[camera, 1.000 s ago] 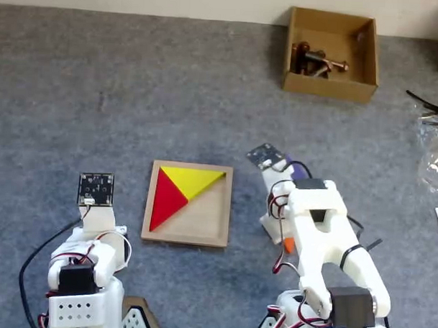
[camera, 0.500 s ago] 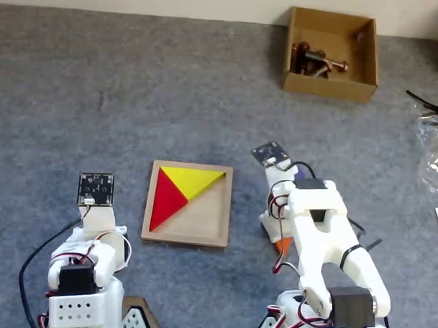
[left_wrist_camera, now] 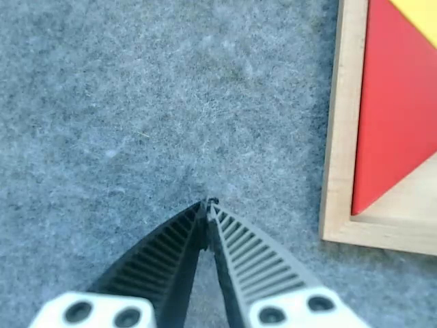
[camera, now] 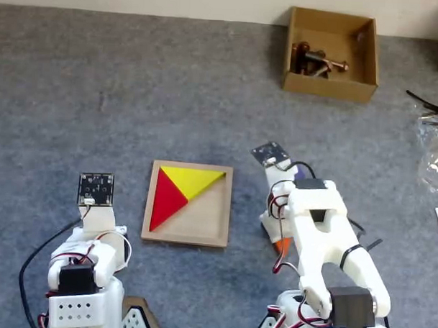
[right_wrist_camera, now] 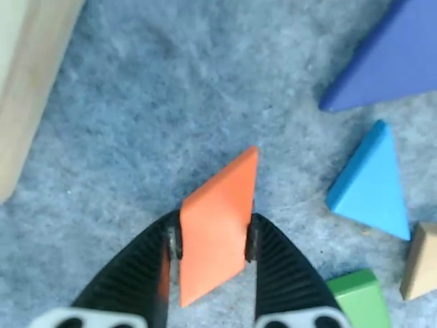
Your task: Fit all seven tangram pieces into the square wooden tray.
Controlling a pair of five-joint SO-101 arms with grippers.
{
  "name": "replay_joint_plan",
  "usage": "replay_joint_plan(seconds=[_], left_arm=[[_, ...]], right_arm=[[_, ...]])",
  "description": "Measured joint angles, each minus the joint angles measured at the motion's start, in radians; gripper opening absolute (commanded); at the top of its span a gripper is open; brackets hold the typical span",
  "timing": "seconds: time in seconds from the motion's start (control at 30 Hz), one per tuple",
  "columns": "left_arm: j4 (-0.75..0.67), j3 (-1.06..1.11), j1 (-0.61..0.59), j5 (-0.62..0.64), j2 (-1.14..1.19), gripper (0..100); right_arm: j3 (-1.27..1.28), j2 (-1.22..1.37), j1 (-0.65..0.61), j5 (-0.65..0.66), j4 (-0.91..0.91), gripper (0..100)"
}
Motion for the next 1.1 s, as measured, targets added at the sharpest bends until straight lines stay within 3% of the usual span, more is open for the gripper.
replay_joint_plan(seconds=[0.37, 0.9, 1.1], left_arm=[[0.000, 0.000, 0.000, 0.000, 0.000, 0], [0.000, 0.000, 0.000, 0.000, 0.000, 0], [0.000, 0.000, 0.000, 0.000, 0.000, 0]], right_arm=[[0.000, 0.000, 0.000, -0.008, 0.000, 1.1], [-0.173, 0.000, -0.133, -0.396, 0.098, 1.1], [-0.331, 0.002, -0.218, -0.565, 0.247, 1.1]])
